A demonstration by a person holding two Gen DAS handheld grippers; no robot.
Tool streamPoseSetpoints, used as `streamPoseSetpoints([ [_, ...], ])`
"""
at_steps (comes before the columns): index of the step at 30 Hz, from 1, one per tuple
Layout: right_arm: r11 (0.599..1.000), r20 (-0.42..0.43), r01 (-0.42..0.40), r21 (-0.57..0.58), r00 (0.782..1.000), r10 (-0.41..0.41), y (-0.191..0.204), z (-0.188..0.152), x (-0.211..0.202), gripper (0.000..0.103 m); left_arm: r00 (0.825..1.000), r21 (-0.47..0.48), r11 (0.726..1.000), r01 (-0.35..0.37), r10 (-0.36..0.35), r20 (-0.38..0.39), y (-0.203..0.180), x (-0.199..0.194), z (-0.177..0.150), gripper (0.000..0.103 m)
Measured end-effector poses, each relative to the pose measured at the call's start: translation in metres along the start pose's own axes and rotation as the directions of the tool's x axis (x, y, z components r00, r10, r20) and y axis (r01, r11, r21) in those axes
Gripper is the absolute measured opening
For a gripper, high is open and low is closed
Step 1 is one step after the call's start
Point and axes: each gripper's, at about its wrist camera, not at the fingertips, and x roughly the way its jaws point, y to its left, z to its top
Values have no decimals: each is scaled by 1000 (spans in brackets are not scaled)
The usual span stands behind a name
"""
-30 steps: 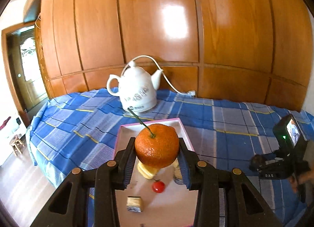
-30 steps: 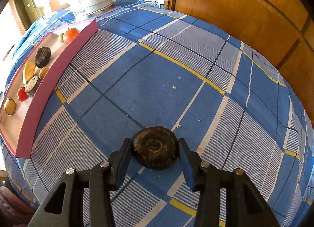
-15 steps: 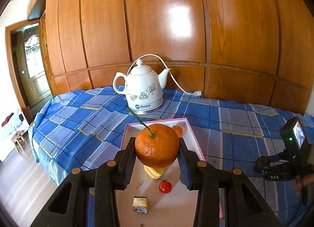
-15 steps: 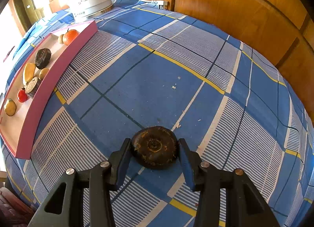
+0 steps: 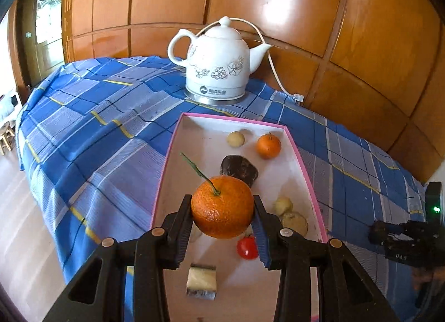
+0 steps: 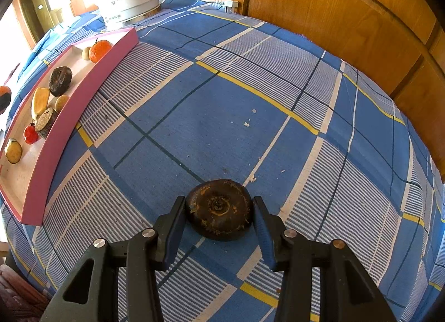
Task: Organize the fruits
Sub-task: 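Carry the orange into the tray and open the left gripper, then raise the left gripper out of the tray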
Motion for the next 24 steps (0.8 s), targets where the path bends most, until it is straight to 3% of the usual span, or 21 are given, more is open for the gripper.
streamPoseSetpoints([
  [7,1000,-1,-3,3,1000,3,-1,0,0,47,999,90,995,45,-43,-27,-30,38,24,41],
  [16,1000,-1,-4,4,1000,4,-1,0,0,47,997,193,981,38,-23,-75,-56,81,30,42],
  [19,1000,-1,-3,3,1000,3,-1,0,0,47,996,190,981,32,-16,-87,-59,85,27,45],
  [21,1000,-1,-3,4,1000,3,-1,0,0,47,998,186,982,27,-15,-65,-60,81,25,54],
  [24,1000,-1,0,1,1000,0,-1,0,0,47,999,194,981,4,3,-35,-62,73,24,54],
])
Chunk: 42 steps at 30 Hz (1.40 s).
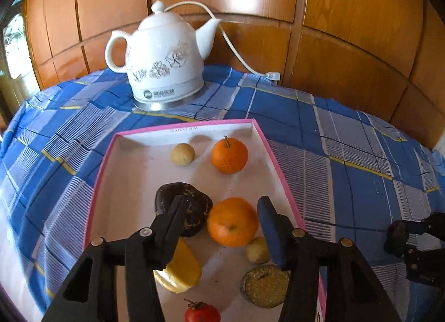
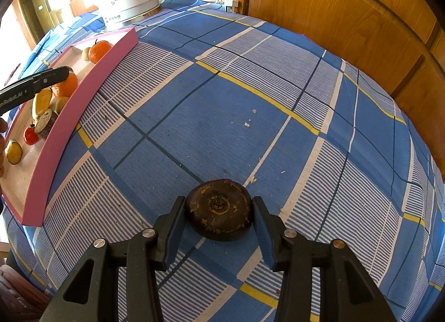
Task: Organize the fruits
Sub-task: 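Raise the left gripper out of the tray, then carry the dark round disc into the tray and open the right gripper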
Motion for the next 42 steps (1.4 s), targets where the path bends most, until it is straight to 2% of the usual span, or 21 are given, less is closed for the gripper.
streamPoseSetpoints([
  [10,1000,7,11,-10,1000,-11,2,-2,0,47,999,-52,998,-32,34,35,7,-31,-8,54],
  [21,1000,11,19,-13,1000,-19,3,-2,-1,47,998,-74,997,-25,30,62,13,-66,-25,54],
  [30,1000,14,21,-12,1000,-21,3,-2,-1,47,998,-91,995,-27,32,56,19,-78,-36,55],
  [39,999,11,30,-17,999,-30,4,-1,-2,47,997,-147,987,-68,73,30,48,-85,-55,58],
  [42,1000,27,-12,-2,1000,12,10,6,-11,47,995,-184,979,-90,97,30,64,-90,-59,61],
])
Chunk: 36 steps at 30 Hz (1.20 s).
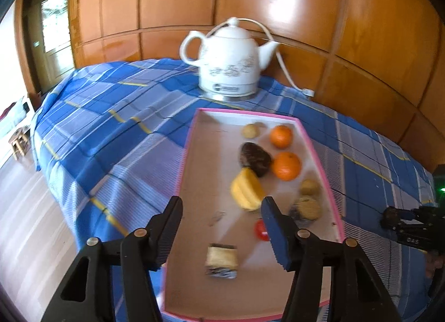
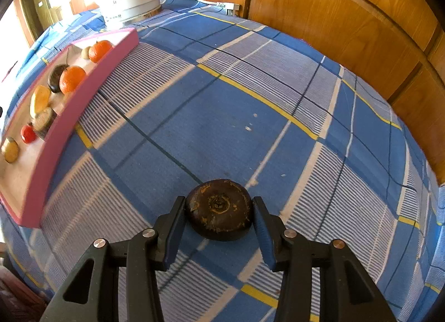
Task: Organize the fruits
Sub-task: 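Carry the dark round disc into the tray and open the right gripper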
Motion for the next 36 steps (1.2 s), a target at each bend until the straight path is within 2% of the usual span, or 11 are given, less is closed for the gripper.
streamPoseSetpoints([
  [4,994,73,-103,-23,992,105,30,17,-22,47,1000,-39,999,-27,27,0,18,-2,-1,63],
  [9,969,125,-225,-105,963,237,91,45,-35,47,1000,-83,996,-18,17,-12,31,-4,-4,68],
  [12,954,139,-264,-141,949,283,124,62,-33,47,1000,-81,997,-17,16,-7,32,-6,-5,69],
  [18,943,137,-294,-154,939,315,164,91,-15,47,1000,-89,996,-17,17,4,37,-10,-7,72],
  [21,946,120,-289,-147,944,307,176,100,-1,47,1000,-89,996,-9,9,1,38,-10,-8,72],
  [27,946,59,-306,-107,948,313,179,101,26,48,1000,-82,997,-4,4,-3,39,-8,-10,73],
  [30,947,49,-299,-122,951,306,180,95,29,48,1000,-84,996,-6,6,-6,39,-6,-10,75],
  [36,943,64,-322,-83,943,327,172,90,25,52,1000,-76,997,-7,6,-4,36,-6,-10,83],
])
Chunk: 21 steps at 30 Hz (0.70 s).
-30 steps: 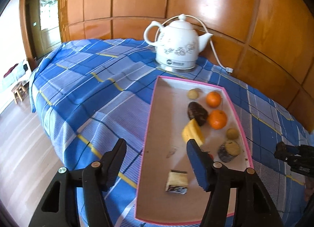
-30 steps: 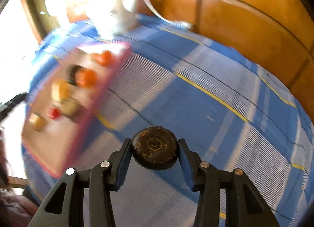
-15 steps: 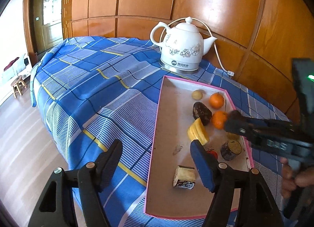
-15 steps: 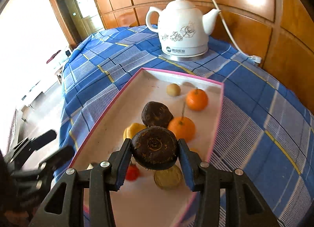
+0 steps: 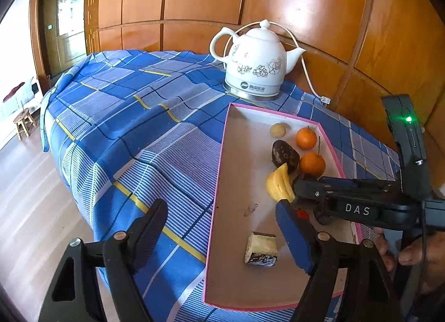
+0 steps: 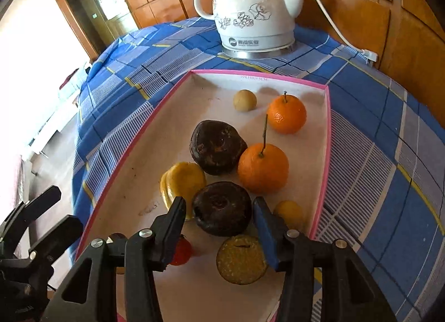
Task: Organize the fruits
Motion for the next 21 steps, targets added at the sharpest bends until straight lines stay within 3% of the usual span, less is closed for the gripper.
streamPoseSetpoints([
  [5,1000,41,-5,11,999,4,2,-4,-13,52,1000,15,1000,-3,3,21,-6,-5,2,89],
  [12,997,110,67,30,991,-70,6,-19,-37,52,999,44,999,8,-10,50,-15,-15,2,98],
  [15,991,158,122,50,979,-128,7,-30,-54,56,998,68,998,0,-5,61,-22,-18,0,103],
  [21,970,228,202,135,946,-229,2,-57,-82,58,994,108,994,4,-15,104,-35,-30,-8,103],
])
